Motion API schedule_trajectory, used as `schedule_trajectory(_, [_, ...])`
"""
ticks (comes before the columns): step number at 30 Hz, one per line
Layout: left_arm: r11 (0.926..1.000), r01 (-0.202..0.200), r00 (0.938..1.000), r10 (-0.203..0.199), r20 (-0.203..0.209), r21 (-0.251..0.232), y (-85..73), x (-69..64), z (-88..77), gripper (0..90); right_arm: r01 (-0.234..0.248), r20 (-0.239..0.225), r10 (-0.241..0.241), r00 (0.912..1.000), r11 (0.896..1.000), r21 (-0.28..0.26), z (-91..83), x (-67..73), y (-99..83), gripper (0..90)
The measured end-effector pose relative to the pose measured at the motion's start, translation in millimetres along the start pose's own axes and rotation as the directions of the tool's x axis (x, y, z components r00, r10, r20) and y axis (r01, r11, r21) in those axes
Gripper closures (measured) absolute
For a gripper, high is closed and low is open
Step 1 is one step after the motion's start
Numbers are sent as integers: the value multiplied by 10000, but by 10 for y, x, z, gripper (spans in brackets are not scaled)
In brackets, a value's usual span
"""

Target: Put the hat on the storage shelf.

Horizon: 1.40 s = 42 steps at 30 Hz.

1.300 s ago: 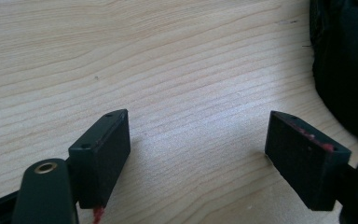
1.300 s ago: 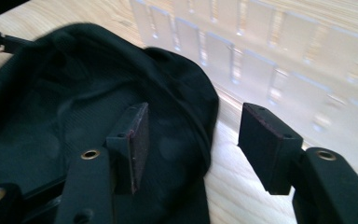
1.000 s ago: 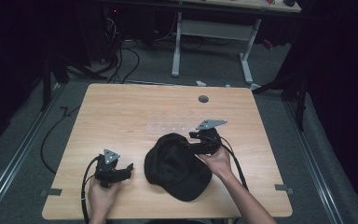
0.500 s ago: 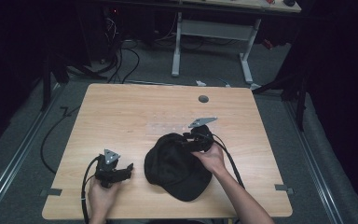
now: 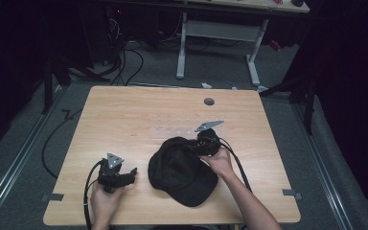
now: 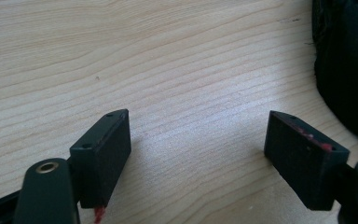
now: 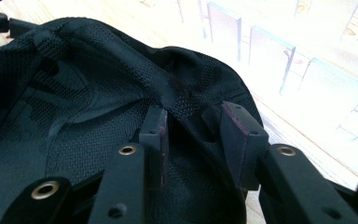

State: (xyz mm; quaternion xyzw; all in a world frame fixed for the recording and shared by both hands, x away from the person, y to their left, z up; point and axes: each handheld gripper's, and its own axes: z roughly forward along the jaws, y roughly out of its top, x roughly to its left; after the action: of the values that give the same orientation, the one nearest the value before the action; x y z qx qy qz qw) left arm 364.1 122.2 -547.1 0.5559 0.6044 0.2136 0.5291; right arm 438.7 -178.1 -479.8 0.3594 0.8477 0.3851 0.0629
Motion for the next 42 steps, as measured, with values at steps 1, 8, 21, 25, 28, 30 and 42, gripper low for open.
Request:
schedule_trajectory(1, [10000,0,10000,0,0,0,0,0,0,229,0,0,0,10000,10000,0,0,0,0,641])
schedule_trajectory(8, [10000,-22,10000,22,-20,-23,-3,-3,3,229,343,-12,-343,9994,9994,-26,-4,-20,-34,697])
schedule_trajectory(21, [10000,-34,10000,33,-24,-16,-4,-4,3,229,1139,-427,-1168,9922,9914,-642,-88,-26,-117,878])
schedule_trajectory(25, [10000,-23,10000,23,-22,-15,-4,-3,2,228,1222,-495,-1265,9907,9891,-818,-118,-6,-120,879])
schedule_trajectory(28, [10000,18,10000,-18,2,-15,0,1,-1,228,1335,-513,-1392,9889,9858,-1014,-165,22,-124,880])
schedule_trajectory(30, [9999,102,9999,-102,16,-20,4,3,-4,228,1360,-530,-1430,9883,9836,-1181,-211,40,-122,881])
schedule_trajectory(42, [9991,-164,9993,150,355,400,-14,-24,-7,152,1427,-302,-1524,9879,9669,-2117,-580,87,-99,883])
